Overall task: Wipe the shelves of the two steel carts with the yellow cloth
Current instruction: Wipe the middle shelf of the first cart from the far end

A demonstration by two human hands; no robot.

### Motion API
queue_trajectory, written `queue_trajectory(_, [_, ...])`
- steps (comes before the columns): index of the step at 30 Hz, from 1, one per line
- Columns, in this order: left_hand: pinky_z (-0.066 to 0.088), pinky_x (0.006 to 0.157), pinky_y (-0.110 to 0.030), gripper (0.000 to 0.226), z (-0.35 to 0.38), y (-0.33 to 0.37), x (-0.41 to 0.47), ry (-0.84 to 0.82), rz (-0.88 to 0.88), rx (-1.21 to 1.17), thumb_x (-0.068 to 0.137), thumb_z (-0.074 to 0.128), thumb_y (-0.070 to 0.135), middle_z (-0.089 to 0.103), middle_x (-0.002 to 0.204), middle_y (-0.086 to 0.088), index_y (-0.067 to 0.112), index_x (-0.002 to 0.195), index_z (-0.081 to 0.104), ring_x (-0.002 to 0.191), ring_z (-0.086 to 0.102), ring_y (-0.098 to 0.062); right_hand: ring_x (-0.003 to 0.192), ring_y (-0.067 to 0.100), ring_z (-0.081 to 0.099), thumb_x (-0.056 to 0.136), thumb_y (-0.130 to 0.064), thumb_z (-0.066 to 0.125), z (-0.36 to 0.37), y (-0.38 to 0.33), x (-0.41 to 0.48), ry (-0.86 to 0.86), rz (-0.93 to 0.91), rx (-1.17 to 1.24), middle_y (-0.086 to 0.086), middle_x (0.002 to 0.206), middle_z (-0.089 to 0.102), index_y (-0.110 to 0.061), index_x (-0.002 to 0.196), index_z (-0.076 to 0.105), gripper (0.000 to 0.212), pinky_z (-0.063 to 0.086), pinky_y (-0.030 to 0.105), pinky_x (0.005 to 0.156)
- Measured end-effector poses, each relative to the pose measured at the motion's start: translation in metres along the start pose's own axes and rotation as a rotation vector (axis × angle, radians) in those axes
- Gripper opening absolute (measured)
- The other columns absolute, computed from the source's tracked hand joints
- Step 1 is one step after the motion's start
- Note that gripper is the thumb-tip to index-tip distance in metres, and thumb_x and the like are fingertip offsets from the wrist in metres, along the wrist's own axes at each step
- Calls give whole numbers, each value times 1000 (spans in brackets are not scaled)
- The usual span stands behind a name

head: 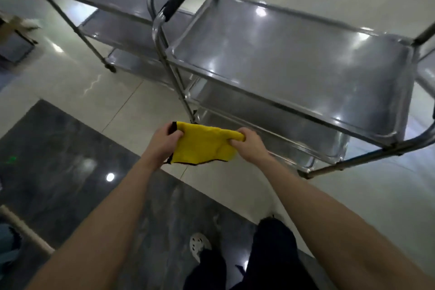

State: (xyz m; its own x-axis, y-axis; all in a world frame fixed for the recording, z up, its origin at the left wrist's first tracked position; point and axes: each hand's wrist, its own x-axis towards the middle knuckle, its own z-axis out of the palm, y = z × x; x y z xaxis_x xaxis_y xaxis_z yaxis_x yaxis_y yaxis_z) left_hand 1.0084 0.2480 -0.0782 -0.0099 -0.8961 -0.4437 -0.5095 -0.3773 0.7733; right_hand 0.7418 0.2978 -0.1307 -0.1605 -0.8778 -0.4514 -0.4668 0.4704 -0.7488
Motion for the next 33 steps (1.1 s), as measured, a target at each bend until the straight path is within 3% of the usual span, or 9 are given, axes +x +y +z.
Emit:
queue_trajectory(4, [43,81,-41,5,-3,-10,47,-28,123,314,103,59,16,60,101,-7,18,103,54,96,57,-30,104,22,63,94,-37,81,21,-1,-4,178,91,148,1,114,66,-21,129,60,44,47,32,81])
queue_trajectory(8, [51,86,-43,21,5,-10,88,-49,183,333,105,64,24,65,108,-2,31,120,52,99,62,-29,124,31,62,107,-38,65,33,-7,11,275,101,185,6,139,61,-21,149,42,51,53,51,105])
queue_trajectory(12, [61,84,-51,31,9,-8,132,-29,164,234,108,62,27,67,110,0,40,121,39,93,69,-26,118,35,65,107,-31,64,41,-20,48,337,153,246,11,137,61,-23,145,29,52,53,50,101])
queue_trajectory(14, [65,81,-56,25,11,-7,154,-67,142,213,107,61,20,69,117,-4,37,117,46,95,70,-22,109,33,65,97,-19,72,46,-22,67,306,174,267,10,131,60,-24,139,26,63,55,50,95])
queue_trajectory(18, [62,92,-55,22,20,-12,192,-209,125,263,100,66,11,66,127,-3,28,112,74,114,66,-27,97,24,60,91,-1,64,59,-16,94,290,176,191,0,112,58,-25,121,49,41,47,32,75])
queue_trajectory(21, [63,94,-52,33,30,-15,211,-248,118,269,97,75,18,64,131,-4,28,129,74,114,65,-24,107,19,58,98,0,58,68,-4,109,317,170,163,-2,117,60,-21,118,66,31,53,35,86])
queue_trajectory(24, [62,97,-49,47,40,-18,234,-271,184,328,97,80,28,61,127,1,24,142,66,117,65,-23,121,21,56,102,-4,55,76,5,123,340,187,134,4,141,59,-21,136,65,39,52,39,104])
queue_trajectory(27, [55,107,-46,66,48,-28,262,-329,294,466,93,83,23,60,146,-7,19,153,56,131,60,-28,136,29,53,97,-8,62,89,10,139,300,191,93,8,156,50,-18,150,55,55,44,36,109])
queue_trajectory(33, [46,115,-44,72,63,-65,318,-338,421,646,96,73,20,48,161,-4,20,162,44,143,51,-28,131,36,56,91,-13,65,124,19,189,299,240,25,6,161,41,-20,154,47,66,51,45,103])
